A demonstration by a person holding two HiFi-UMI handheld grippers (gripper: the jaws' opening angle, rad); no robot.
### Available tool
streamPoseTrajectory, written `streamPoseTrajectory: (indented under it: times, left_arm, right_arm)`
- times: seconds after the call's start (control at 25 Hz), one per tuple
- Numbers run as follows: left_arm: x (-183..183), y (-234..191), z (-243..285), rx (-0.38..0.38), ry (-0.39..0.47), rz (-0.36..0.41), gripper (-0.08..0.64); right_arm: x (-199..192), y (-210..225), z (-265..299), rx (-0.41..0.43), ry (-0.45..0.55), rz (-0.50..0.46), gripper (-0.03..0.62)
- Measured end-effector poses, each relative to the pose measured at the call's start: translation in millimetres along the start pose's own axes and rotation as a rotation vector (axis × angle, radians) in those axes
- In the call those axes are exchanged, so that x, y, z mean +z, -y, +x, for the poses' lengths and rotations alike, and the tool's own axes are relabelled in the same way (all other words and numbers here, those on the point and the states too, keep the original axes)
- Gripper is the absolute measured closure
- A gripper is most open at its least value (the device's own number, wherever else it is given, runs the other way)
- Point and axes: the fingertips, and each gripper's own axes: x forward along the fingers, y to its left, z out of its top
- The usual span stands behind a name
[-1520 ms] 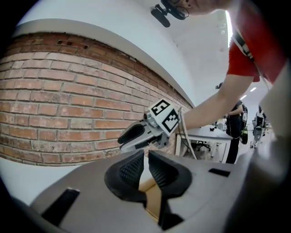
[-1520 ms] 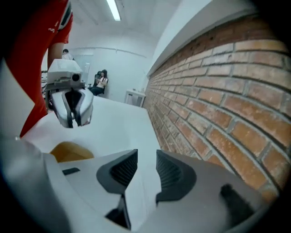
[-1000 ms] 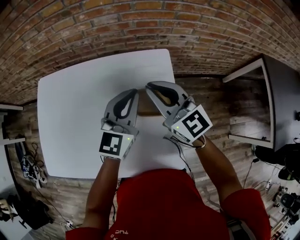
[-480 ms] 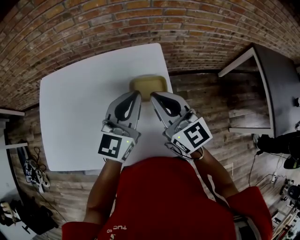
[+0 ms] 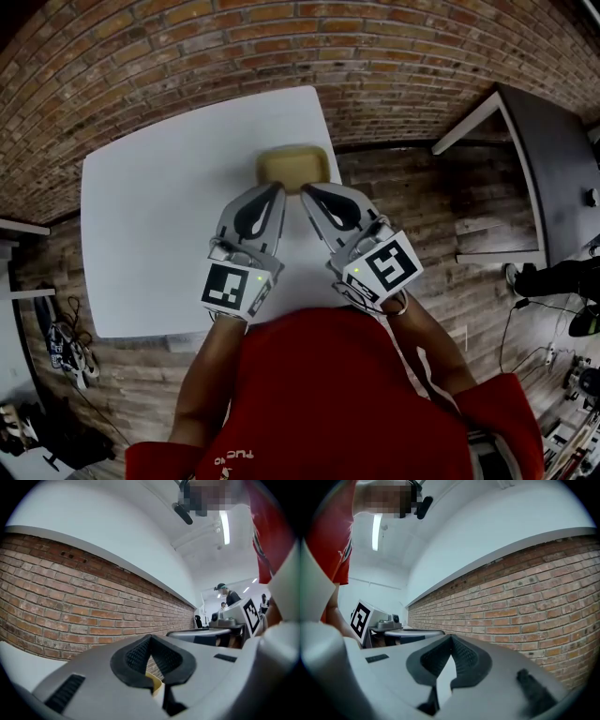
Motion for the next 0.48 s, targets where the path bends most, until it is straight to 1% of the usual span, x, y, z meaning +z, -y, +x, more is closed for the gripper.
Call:
streamPoseTrajectory:
  times: [0.28, 0.48]
  left_arm:
    - [0.0, 3.4, -4.5, 0.002, 0.002, 0.001, 0.546]
    - [-1.2, 4.0, -7.9, -0.001, -0.001, 0.0, 0.546]
  right_arm:
    - [-0.1, -6.5, -0.2, 0.01, -0.003, -0.017, 0.561]
    - [-5.0, -8.9, -0.2, 0.014, -0.013, -0.012, 0.561]
